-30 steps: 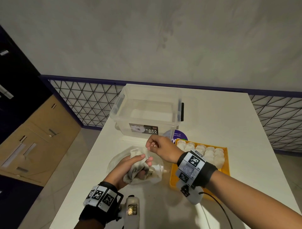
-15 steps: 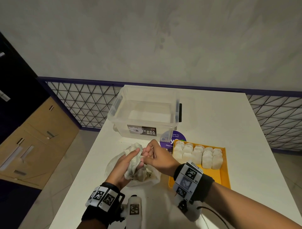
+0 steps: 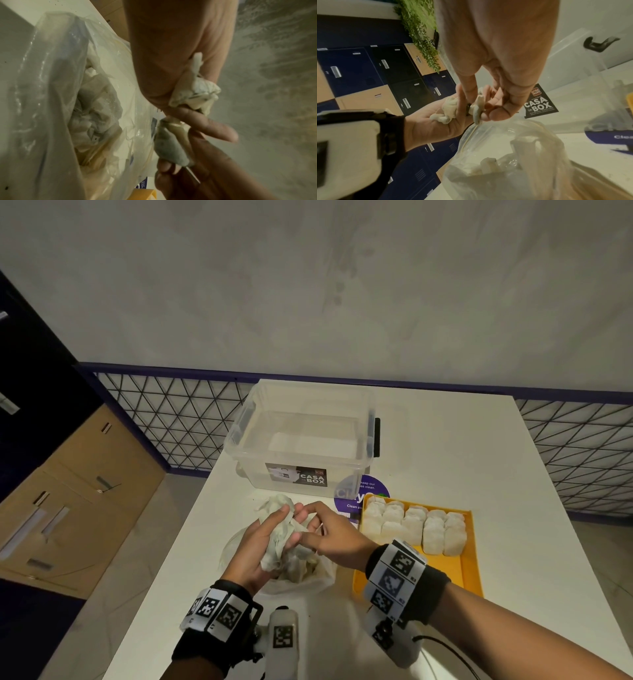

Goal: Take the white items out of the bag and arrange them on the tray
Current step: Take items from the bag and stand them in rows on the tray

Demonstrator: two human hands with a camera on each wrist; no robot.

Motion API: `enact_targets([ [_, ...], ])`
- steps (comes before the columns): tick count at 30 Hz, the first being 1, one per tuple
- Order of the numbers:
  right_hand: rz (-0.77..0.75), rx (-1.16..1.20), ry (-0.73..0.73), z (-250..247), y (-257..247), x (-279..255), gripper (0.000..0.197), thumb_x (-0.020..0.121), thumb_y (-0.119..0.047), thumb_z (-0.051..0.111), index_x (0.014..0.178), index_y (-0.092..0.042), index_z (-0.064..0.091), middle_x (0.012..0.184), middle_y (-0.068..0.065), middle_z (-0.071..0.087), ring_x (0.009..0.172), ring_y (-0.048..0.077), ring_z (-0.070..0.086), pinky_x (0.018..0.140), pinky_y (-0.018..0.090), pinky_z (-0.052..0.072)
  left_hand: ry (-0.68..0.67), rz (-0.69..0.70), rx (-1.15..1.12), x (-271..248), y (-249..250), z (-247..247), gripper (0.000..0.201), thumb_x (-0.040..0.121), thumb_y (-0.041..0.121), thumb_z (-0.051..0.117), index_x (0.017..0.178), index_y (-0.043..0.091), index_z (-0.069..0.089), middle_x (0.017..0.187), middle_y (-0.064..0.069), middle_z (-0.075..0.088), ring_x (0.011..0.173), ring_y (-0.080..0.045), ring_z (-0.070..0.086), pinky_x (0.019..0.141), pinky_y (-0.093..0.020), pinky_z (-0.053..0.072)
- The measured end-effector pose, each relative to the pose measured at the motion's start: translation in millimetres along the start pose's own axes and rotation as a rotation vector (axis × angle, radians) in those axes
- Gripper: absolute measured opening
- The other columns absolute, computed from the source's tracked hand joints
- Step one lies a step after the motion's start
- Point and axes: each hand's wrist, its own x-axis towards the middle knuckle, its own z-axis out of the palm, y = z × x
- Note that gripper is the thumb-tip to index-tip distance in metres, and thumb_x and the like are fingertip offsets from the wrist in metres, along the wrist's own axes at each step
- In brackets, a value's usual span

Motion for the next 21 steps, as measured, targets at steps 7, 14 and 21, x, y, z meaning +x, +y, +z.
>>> enact_targets([
  [7,0.033,-0.034,-0.047,1,0,4,0.009,0.086,-0.007,0.053,0.079,-0.013,0.055,0.065,-0.004,0.038,0.067,0.018,0.044,0.067,0.032,0.040,0.063,0.024,-0.109,2,6,-3,0.027,0.094,0.013,0.054,0.118,0.003,0.058,0.100,-0.006,0.073,0.089,-0.011,0.072,0.054,-0.015,0.055],
  [14,0.032,0.324,0.066,-15,-6,4,0.018,0.088,-0.001,0.051,0.095,-0.014,0.062,0.072,0.002,0.051,0.055,0.009,0.049,0.054,0.015,0.043,0.078,0.116,0.025,0,10,-20,0.015,0.086,0.014,0.062,0.101,0.013,0.062,0.089,-0.001,0.071,0.073,-0.005,0.068,0.051,-0.014,0.050],
  [21,0.009,0.375,0.091,-11,-11,3,0.010,0.094,-0.014,0.051,0.100,-0.010,0.057,0.065,-0.003,0.049,0.049,0.000,0.048,0.058,0.017,0.042,-0.081,0.068,0.315,-10,2,-10,0.040,0.083,0.029,0.069,0.118,0.011,0.062,0.115,-0.019,0.067,0.110,-0.034,0.063,0.100,-0.048,0.043],
])
